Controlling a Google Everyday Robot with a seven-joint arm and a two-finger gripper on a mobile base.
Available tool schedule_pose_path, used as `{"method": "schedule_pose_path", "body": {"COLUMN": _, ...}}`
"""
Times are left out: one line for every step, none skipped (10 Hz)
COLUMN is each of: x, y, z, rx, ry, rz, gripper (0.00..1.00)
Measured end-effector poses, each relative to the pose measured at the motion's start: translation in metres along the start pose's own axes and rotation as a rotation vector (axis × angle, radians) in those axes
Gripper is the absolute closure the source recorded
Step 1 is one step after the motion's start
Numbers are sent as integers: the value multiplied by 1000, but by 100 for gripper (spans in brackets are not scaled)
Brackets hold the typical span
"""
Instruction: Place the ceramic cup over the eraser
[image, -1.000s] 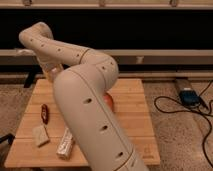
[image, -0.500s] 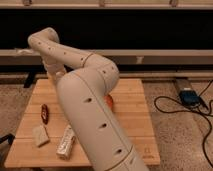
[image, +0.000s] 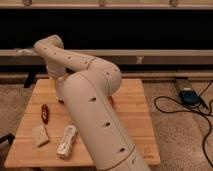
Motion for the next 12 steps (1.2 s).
{"method": "schedule_pose_path", "body": {"x": 5, "y": 1, "z": 7, "rx": -5, "ry": 4, "rz": 0, "gripper": 20}}
{"method": "schedule_pose_path", "body": {"x": 9, "y": 3, "z": 10, "rx": -9, "ry": 3, "rz": -2, "gripper": 20}}
{"method": "schedule_pose_path", "body": {"x": 12, "y": 5, "z": 11, "rx": -10, "ry": -2, "rz": -6, "gripper": 20}}
{"method": "schedule_pose_path", "body": {"x": 17, "y": 7, "z": 10, "rx": -12, "ry": -17, "rz": -14, "gripper": 20}}
{"method": "schedule_pose_path", "body": {"x": 21, "y": 9, "z": 7, "rx": -12, "ry": -33, "rz": -21, "gripper": 20}}
{"method": "schedule_pose_path", "body": {"x": 25, "y": 13, "z": 0, "rx": -13, "ry": -58, "rz": -33, "gripper": 20}}
{"method": "schedule_pose_path", "body": {"x": 28, "y": 17, "z": -11, "rx": -11, "ry": -87, "rz": -42, "gripper": 20}}
{"method": "schedule_pose_path", "body": {"x": 34, "y": 21, "z": -28, "rx": -2, "ry": -119, "rz": -51, "gripper": 20}}
{"method": "schedule_pose_path", "body": {"x": 42, "y": 25, "z": -47, "rx": 19, "ry": -150, "rz": -56, "gripper": 20}}
{"method": "schedule_pose_path", "body": {"x": 48, "y": 28, "z": -61, "rx": 36, "ry": -173, "rz": -58, "gripper": 20}}
{"method": "schedule_pose_path", "body": {"x": 52, "y": 29, "z": -69, "rx": 52, "ry": -187, "rz": -62, "gripper": 20}}
{"method": "schedule_pose_path", "body": {"x": 53, "y": 31, "z": -70, "rx": 52, "ry": -190, "rz": -64, "gripper": 20}}
